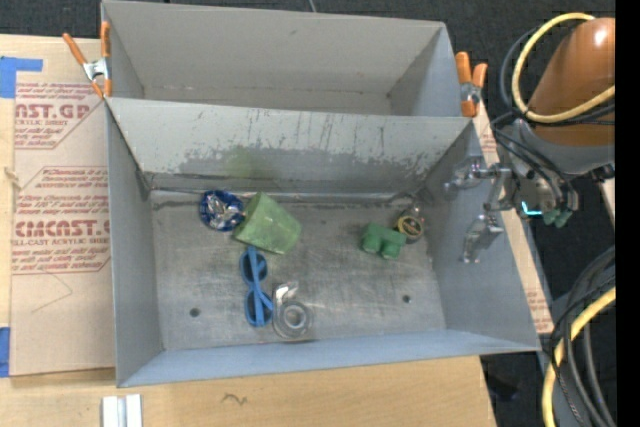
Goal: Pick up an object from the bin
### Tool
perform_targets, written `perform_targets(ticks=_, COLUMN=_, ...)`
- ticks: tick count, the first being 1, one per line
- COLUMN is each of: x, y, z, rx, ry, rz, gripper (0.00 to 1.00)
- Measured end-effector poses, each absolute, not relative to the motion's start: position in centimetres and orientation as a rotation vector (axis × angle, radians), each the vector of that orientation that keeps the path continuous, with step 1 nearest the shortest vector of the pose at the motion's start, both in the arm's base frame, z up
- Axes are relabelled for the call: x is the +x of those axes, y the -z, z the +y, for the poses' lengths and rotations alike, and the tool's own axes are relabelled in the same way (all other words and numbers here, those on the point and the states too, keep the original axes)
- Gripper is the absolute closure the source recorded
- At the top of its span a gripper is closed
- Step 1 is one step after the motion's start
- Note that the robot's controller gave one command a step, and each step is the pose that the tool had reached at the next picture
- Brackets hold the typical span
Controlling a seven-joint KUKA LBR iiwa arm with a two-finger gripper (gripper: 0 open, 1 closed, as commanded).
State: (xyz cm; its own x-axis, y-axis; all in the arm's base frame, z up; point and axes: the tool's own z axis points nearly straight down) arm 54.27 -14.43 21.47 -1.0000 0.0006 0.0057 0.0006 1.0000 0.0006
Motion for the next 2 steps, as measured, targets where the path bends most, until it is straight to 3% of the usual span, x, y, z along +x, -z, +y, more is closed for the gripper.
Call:
perform_targets(ticks=1, x=57.1, y=-7.0, z=-10.2, rx=0.523, ry=0.0, rz=-3.103, gripper=0.0)
perform_targets(ticks=2, x=57.5, y=-7.3, z=-8.1, rx=0.53, ry=0.001, rz=-3.1, gripper=0.0)
